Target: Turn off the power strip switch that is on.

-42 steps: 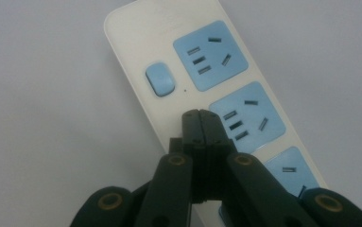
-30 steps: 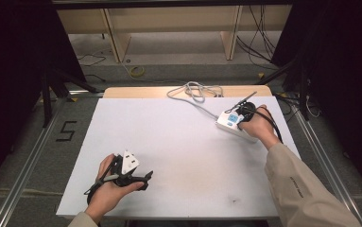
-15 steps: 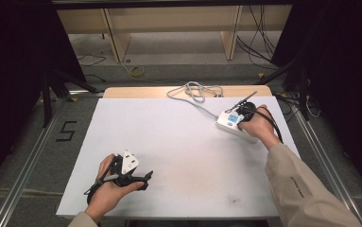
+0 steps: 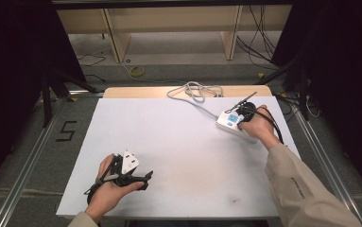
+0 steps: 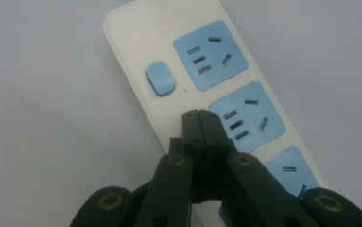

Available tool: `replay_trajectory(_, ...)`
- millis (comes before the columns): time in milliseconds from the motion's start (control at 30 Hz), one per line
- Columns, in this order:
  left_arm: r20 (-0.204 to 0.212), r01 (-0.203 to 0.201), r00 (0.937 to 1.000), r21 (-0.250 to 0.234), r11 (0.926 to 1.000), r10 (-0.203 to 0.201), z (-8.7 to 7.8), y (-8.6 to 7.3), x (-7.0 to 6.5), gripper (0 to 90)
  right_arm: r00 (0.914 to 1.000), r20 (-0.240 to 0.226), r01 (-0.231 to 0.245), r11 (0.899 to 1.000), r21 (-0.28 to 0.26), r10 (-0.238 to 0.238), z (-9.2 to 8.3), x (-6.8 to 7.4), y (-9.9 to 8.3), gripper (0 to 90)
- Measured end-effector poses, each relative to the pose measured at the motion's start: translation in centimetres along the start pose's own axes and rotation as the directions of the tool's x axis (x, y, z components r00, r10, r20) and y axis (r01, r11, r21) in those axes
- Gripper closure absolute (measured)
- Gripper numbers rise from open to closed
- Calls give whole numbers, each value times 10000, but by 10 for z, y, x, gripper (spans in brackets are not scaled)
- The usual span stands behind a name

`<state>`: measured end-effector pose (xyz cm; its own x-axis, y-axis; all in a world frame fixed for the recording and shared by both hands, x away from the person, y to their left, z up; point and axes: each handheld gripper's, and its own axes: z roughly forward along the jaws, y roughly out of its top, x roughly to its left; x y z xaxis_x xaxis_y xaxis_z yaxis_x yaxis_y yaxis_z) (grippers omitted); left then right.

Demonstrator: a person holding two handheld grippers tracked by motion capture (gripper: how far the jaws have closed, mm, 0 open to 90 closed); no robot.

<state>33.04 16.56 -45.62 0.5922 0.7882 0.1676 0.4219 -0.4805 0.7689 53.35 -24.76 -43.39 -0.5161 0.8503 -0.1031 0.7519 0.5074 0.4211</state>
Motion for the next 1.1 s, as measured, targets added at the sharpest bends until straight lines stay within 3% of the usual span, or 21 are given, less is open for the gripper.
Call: replay_trajectory(1100,19,7,10000,17,10000,-7,1,0,0,119,9999,2,-140,9997,-218,140,0,0,-3,900)
